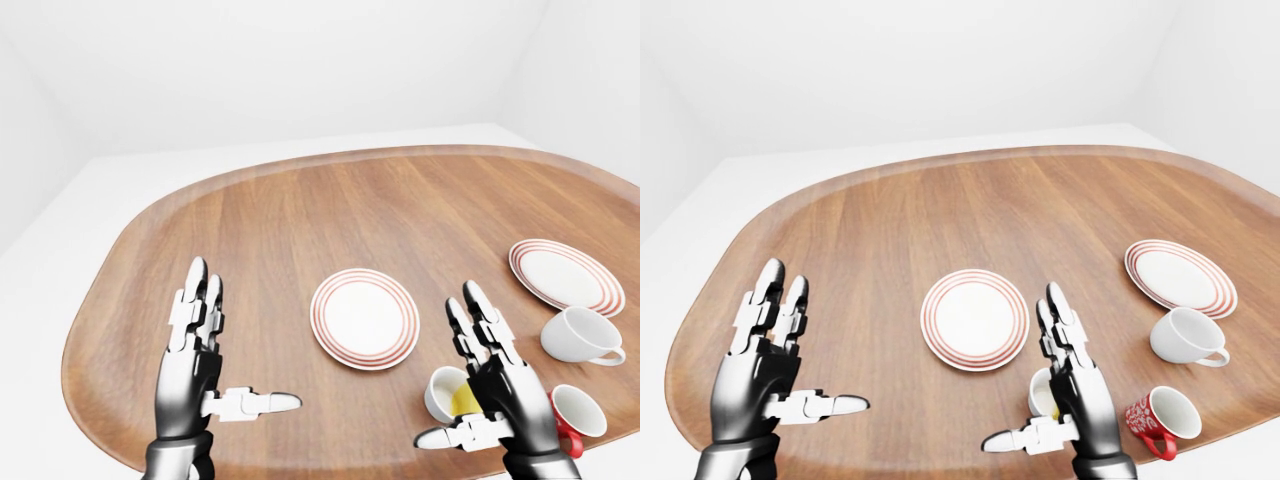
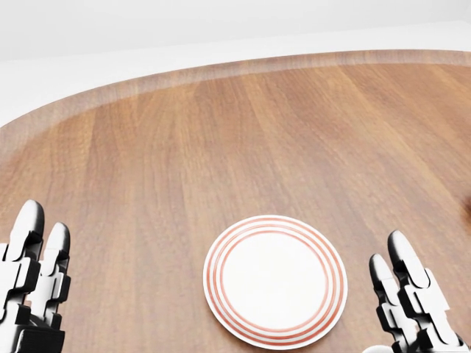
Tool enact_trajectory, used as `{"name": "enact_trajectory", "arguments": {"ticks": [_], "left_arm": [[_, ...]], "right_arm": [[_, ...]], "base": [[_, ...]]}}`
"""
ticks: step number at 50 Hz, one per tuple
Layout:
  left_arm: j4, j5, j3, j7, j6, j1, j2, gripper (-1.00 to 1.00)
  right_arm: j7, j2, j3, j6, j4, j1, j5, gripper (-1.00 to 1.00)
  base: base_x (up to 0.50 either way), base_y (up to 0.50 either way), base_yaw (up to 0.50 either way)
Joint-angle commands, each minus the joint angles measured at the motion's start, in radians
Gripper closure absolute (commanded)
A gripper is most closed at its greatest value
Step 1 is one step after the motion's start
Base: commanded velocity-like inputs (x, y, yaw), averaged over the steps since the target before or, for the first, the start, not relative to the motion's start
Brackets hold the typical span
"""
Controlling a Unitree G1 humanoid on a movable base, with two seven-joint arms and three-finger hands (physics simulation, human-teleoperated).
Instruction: Put the red mug on the left plate.
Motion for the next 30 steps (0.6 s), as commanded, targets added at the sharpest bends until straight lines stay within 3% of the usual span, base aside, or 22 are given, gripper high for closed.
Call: {"name": "enact_trajectory", "arguments": {"ticks": [1, 2, 5, 10, 11, 12, 14, 16, 18, 19, 20, 21, 23, 25, 27, 30], "left_arm": [[0.008, 0.001, -0.006, 0.015, 0.000, -0.001, 0.008, -1.00], [0.008, 0.000, -0.005, 0.015, 0.000, 0.000, 0.008, -1.00], [0.005, 0.006, -0.006, 0.018, 0.000, 0.001, 0.006, -1.00], [0.004, 0.012, -0.012, 0.025, 0.000, -0.001, 0.011, -1.00], [0.007, 0.006, -0.006, 0.025, 0.000, -0.006, 0.010, -1.00], [0.007, 0.006, -0.005, 0.024, 0.000, -0.006, 0.009, -1.00], [0.009, 0.016, -0.012, 0.027, 0.000, -0.011, 0.007, -1.00], [0.007, 0.027, -0.022, 0.032, 0.000, -0.011, 0.009, -1.00], [0.006, 0.030, -0.026, 0.037, 0.000, -0.010, 0.013, -1.00], [0.006, 0.027, -0.025, 0.038, 0.000, -0.012, 0.015, -1.00], [0.007, 0.024, -0.022, 0.038, 0.000, -0.015, 0.016, -1.00], [0.008, 0.023, -0.021, 0.037, 0.000, -0.015, 0.016, -1.00], [0.006, 0.023, -0.020, 0.037, 0.000, -0.014, 0.015, -1.00], [0.004, 0.022, -0.019, 0.036, 0.000, -0.013, 0.016, -1.00], [0.003, 0.021, -0.016, 0.034, 0.000, -0.014, 0.015, -1.00], [0.003, 0.021, -0.015, 0.032, 0.000, -0.015, 0.013, -1.00]], "right_arm": [[-0.159, -0.005, 0.007, 0.000, 0.124, -0.041, -0.370, -1.00], [-0.177, -0.008, 0.020, 0.000, 0.133, -0.037, -0.418, -1.00], [-0.427, -0.015, 0.033, 0.000, 0.223, -0.072, -0.792, -1.00], [-0.662, -0.052, 0.110, 0.000, 0.268, -0.061, -1.095, -1.00], [-0.747, -0.056, 0.123, 0.000, 0.271, -0.064, -1.224, -1.00], [-0.760, -0.069, 0.138, 0.000, 0.270, -0.063, -1.226, -1.00], [-0.889, -0.095, 0.179, 0.000, 0.282, -0.060, -1.385, -1.00], [-0.924, -0.132, 0.240, 0.000, 0.304, -0.054, -1.475, -1.00], [-0.955, -0.151, 0.279, 0.050, 0.340, -0.056, -1.467, -1.00], [-0.427, -0.726, 0.156, 0.175, -0.088, -0.381, -0.982, -1.00], [-0.145, -0.670, 0.082, 0.175, -0.104, -0.561, -1.101, -1.00], [-0.074, -0.581, 0.027, 0.175, -0.089, -0.590, -1.168, -1.00], [-0.025, -0.461, -0.061, 0.175, -0.065, -0.620, -1.241, -1.00], [-0.008, -0.403, -0.112, 0.175, -0.048, -0.640, -1.276, -1.00], [0.165, -0.464, -0.193, 0.175, -0.066, -0.763, -1.243, -1.00], [0.201, -0.503, -0.249, 0.175, -0.088, -0.817, -1.237, -1.00]], "base": [[0.00, 0.00, 0.00], [0.00, 0.00, 0.00], [0.00, 0.00, 0.00], [0.00, 0.00, 0.00], [0.00, 0.00, 0.00], [0.00, 0.00, 0.00], [0.00, 0.00, 0.00], [0.00, 0.00, 0.00], [0.00, 0.00, 0.00], [0.00, 0.00, 0.00], [0.00, 0.00, 0.00], [0.00, 0.00, 0.00], [0.00, 0.00, 0.00], [0.00, 0.00, 0.00], [0.00, 0.00, 0.00], [0.00, 0.00, 0.00]]}}
